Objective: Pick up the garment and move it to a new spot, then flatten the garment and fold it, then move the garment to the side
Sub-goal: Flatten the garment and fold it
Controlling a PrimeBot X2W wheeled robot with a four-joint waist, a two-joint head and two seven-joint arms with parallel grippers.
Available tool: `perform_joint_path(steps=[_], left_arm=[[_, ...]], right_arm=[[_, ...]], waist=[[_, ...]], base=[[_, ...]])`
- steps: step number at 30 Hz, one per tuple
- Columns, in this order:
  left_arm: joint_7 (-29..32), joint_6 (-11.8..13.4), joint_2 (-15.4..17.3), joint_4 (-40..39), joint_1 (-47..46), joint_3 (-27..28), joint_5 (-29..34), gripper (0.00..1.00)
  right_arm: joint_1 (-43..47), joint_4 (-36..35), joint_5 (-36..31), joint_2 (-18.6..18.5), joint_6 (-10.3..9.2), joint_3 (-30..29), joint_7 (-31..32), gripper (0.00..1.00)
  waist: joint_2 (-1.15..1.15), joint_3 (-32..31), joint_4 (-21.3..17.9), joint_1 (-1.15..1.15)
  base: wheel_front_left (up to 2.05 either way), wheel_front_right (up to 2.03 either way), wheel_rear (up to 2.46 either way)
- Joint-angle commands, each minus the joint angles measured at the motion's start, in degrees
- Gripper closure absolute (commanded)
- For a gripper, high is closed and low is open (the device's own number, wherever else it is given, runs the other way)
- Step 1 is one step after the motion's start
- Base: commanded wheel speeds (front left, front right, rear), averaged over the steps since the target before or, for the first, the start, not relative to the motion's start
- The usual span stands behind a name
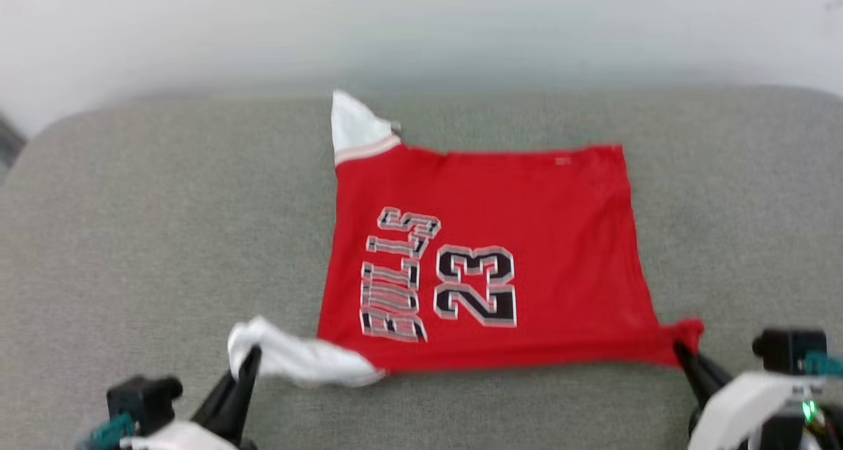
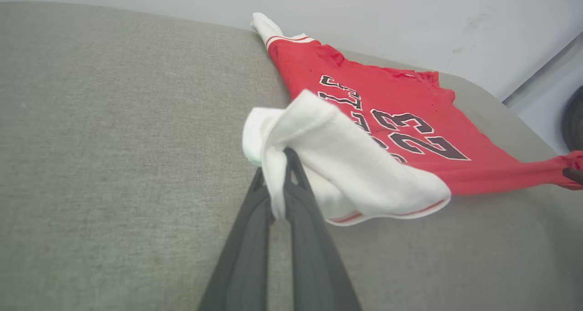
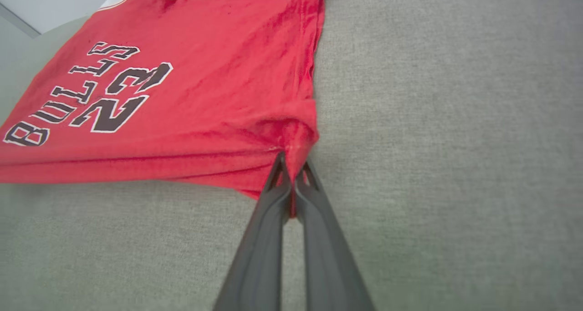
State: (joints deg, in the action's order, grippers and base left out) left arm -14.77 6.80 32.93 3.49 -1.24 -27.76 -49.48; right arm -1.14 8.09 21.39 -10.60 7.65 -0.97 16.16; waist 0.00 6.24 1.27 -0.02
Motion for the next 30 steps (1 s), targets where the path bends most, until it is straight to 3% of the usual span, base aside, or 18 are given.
perform_joint_path(steps=[1,9,15,22,30], left_arm=[[0.38,1.48,1.47,-0.92,2.55,0.76,-0.63,1.0],[5.33,5.98,4.03,-10.19,12.62,0.46,-4.38,1.0],[6.85,7.25,5.54,-14.86,12.24,1.08,-4.37,1.0],[7.89,2.63,4.38,-12.46,2.34,-0.05,-2.6,1.0],[6.61,-1.99,0.2,-3.23,-8.74,-1.35,-0.95,1.0]], right_arm=[[3.23,-1.85,-0.82,0.31,-0.3,-1.93,0.84,1.0],[15.71,-11.96,-3.22,4.08,-0.28,-4.94,7.86,1.0],[16.13,-14.83,-4.21,5.18,-0.27,-5.53,10.56,1.0],[7.88,-12.96,-5.38,3.47,-0.21,-2.89,10.68,1.0],[-3.6,-5.67,-5.05,0.93,-0.19,2.36,9.4,1.0]], waist=[[0.0,-1.95,0.8,0.02],[0.0,-4.43,1.86,0.02],[0.0,-4.0,1.84,0.02],[0.0,1.11,0.97,0.02],[0.0,8.19,0.13,0.02]], base=[[0.0,0.0,0.0],[0.0,0.0,0.0],[0.0,0.0,0.0],[0.0,0.0,0.0],[0.0,0.0,0.0]])
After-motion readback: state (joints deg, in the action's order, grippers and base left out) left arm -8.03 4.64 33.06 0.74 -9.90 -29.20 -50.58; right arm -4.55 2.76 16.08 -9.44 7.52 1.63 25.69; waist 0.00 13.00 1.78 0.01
